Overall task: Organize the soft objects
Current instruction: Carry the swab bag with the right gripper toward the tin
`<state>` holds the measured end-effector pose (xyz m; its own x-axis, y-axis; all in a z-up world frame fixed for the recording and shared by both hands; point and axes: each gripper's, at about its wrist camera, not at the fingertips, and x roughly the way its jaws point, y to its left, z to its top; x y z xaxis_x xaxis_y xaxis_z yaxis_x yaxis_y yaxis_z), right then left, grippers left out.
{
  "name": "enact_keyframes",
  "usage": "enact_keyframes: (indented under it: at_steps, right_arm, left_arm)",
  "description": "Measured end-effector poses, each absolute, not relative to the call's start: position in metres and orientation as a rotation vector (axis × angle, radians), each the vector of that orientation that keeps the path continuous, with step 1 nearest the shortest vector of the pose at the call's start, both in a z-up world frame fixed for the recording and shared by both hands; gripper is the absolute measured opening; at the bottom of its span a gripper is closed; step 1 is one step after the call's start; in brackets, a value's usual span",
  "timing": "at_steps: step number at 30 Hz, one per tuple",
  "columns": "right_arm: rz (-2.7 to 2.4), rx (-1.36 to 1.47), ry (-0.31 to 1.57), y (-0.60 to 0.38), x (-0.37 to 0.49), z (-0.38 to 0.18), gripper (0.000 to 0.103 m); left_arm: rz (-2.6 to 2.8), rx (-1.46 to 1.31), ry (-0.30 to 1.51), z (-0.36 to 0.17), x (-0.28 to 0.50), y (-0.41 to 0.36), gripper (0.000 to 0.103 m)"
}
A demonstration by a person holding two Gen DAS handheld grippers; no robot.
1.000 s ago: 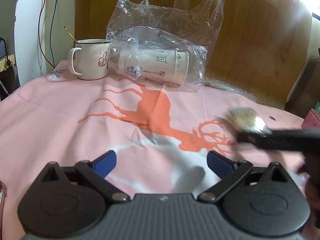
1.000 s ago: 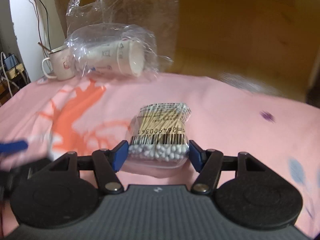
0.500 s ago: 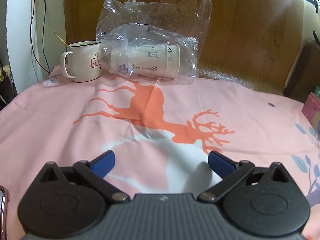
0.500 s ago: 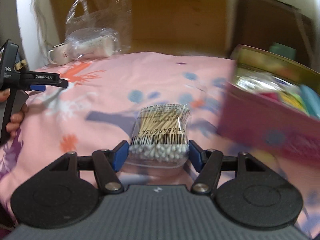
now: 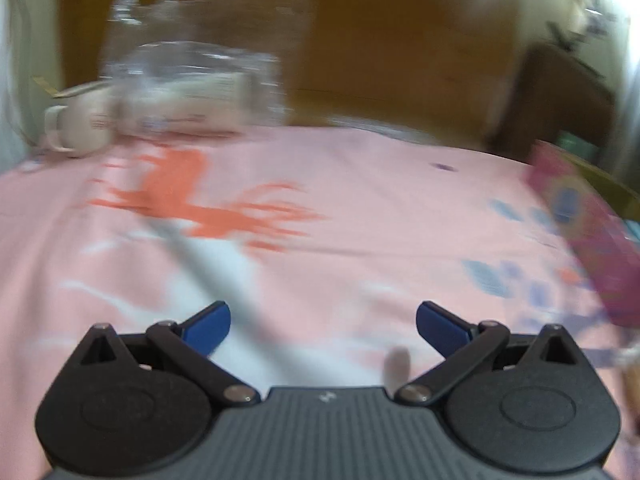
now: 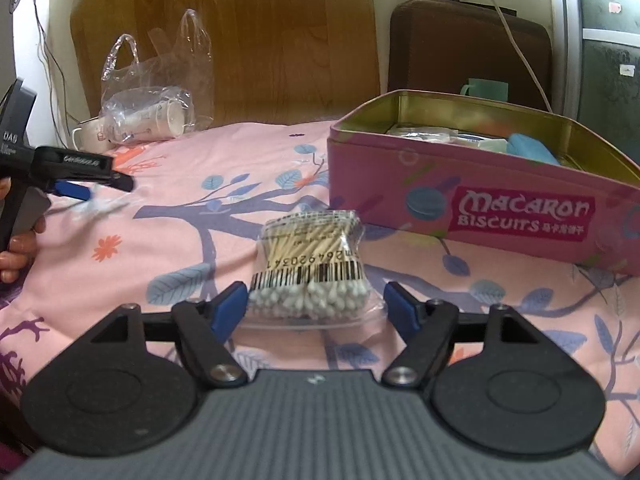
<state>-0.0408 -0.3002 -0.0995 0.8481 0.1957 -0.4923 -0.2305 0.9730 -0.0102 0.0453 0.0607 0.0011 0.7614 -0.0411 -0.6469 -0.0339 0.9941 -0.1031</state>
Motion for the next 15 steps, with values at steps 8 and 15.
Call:
enact_keyframes:
  at_steps: [8, 15]
  right_arm:
    - [0.248, -0.079, 0.483, -0.318, -0.058, -0.107, 0.085]
    - [0.181, -0.101, 0.430, -0.326, -0.068, -0.111, 0.085]
  left_arm:
    - [-0.248, -0.144, 0.730, 0.014, 0.026, -0.017, 0.103]
    - [-0.385, -0.144, 0.771, 0.016, 0.012, -0.058, 0.103]
